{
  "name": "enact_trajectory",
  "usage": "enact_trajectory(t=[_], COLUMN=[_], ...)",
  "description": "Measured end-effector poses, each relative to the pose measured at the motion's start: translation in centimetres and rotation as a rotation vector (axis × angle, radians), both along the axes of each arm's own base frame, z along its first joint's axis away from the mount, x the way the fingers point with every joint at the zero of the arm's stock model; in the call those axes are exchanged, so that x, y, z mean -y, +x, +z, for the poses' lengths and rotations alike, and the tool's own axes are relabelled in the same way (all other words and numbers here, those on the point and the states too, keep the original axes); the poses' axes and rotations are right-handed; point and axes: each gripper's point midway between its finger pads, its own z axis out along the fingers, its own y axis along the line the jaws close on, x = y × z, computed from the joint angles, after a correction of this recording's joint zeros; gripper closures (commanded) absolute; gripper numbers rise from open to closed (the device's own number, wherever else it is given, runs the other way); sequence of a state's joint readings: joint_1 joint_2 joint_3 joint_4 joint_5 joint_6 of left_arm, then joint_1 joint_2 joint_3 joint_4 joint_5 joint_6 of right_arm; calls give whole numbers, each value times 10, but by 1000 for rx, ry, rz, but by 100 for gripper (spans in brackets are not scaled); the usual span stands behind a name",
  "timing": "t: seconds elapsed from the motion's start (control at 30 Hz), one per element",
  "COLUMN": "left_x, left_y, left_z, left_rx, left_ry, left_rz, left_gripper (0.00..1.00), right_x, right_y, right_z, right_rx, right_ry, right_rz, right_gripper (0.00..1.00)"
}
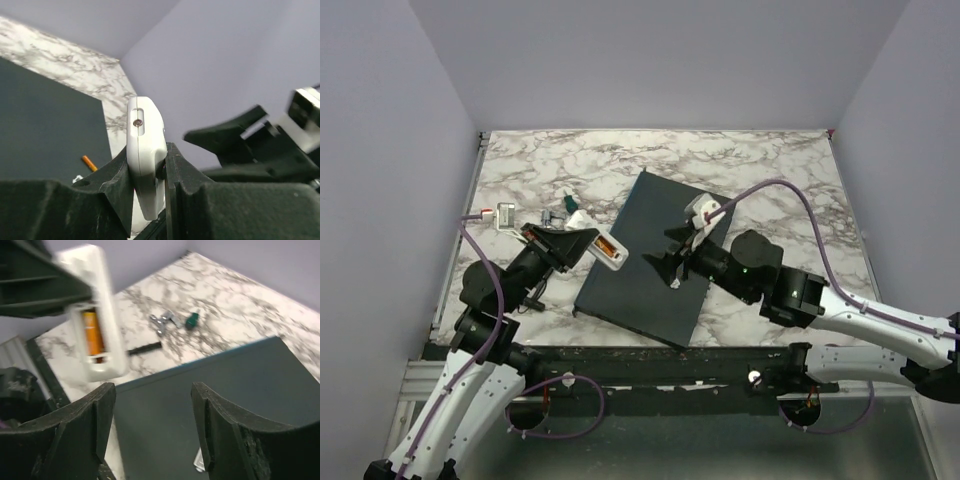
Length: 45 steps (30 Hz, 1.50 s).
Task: Load the batteries into the remote control
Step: Place the battery at the center of the board, then adjust the battery in the remote control.
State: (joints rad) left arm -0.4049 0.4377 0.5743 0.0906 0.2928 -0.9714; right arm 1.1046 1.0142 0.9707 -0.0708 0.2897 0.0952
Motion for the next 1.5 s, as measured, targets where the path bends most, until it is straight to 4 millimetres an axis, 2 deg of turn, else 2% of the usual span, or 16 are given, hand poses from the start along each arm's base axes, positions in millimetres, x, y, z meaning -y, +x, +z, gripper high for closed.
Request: enact_trajectory(t=[0.07,0.13,0.33,0.57,0.8,1.13,1.5], left_x=[-3,-5,-10,-9,-7,-8,-10], left_y=[8,11,12,4,-5,-9,-12], left_z=[-12,-20,-23,-15,-11,-2,0], left_rx=[-55,-85,-99,-18,53,97,112], left_ry=[16,26,30,-2,-13,-24,-28], left_rz=[38,57,83,62,31,25,28], left_gripper=[100,100,100,100,100,100,100], right_x=[-20,-33,-64,-80,-93,-112,-123], right_y=[-24,-39,-60,-63,-67,-66,-62], right_z=[9,11,3,-9,0,-12,-2], right_rx=[47,92,241,415,560,608,645], right_ry=[2,-12,-68,-113,-97,-116,-96], right_rz=[90,152,274,347,393,420,405], right_gripper=[30,30,29,29,30,33,35])
